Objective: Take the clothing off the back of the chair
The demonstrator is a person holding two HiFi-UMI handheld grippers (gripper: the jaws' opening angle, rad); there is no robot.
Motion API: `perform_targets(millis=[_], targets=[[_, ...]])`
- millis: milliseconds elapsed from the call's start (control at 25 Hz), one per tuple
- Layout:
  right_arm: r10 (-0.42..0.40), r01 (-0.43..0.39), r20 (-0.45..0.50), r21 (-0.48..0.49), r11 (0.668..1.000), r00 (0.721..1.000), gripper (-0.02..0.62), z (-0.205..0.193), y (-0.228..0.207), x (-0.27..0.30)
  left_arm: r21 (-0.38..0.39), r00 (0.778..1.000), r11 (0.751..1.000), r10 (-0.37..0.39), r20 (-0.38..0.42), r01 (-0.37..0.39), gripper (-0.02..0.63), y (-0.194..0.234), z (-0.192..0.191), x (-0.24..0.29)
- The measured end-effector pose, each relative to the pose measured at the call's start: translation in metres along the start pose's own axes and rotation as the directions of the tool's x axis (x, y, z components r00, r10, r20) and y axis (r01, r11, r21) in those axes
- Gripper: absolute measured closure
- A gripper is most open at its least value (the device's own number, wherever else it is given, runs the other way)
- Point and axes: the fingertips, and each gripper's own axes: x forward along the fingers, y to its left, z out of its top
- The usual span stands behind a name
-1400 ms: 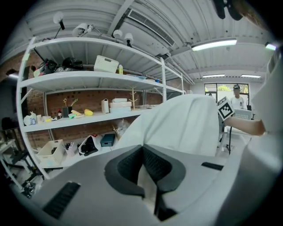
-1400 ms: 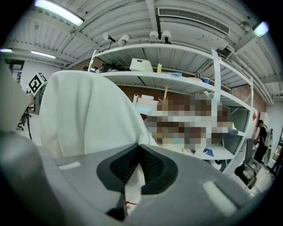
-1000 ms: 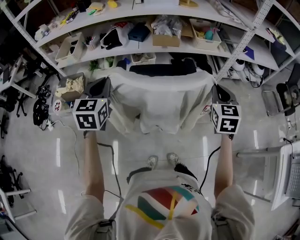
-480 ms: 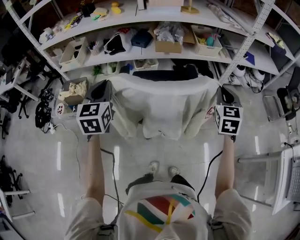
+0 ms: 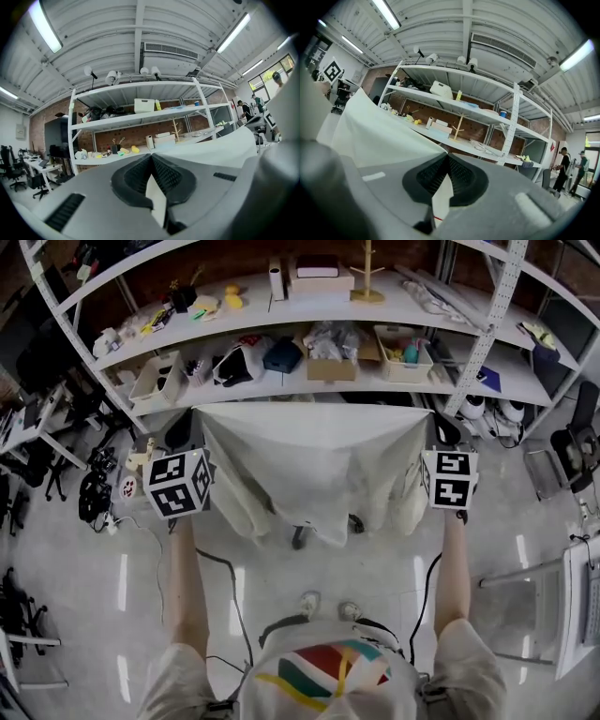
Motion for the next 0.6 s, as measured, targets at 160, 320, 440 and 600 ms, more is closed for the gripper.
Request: perform_targets(millis=[160, 320, 440, 600], targets=[[-0.014, 0.014, 0.067, -0.004, 1.0, 0.998, 0.591, 0.028, -0.01, -0.008, 0.021, 0.998, 0.999, 0.029, 0.06, -0.03, 0.594, 0.005, 0.033, -0.01], [-0.022, 0.022, 0.143, -0.005, 1.0, 0.989, 0.591, 0.059, -0.022, -0.027, 0.027, 0.992, 0.998, 0.058, 0.109, -0.062, 0.594, 0.008, 0.063, -0.028], [-0.022, 0.022, 0.212, 0.002, 1.0, 0.977, 0.591, 0.091, -0.03, -0.042, 0.016, 0.984, 0.996, 0.088, 0.155, -0.092, 0.594, 0.011, 0.091, -0.042], [-0.03, 0.037, 0.308, -0.015, 0.999, 0.951, 0.591, 0.134, -0.05, -0.058, 0.017, 0.967, 0.992, 0.122, 0.225, -0.129, 0.594, 0.012, 0.131, -0.059]])
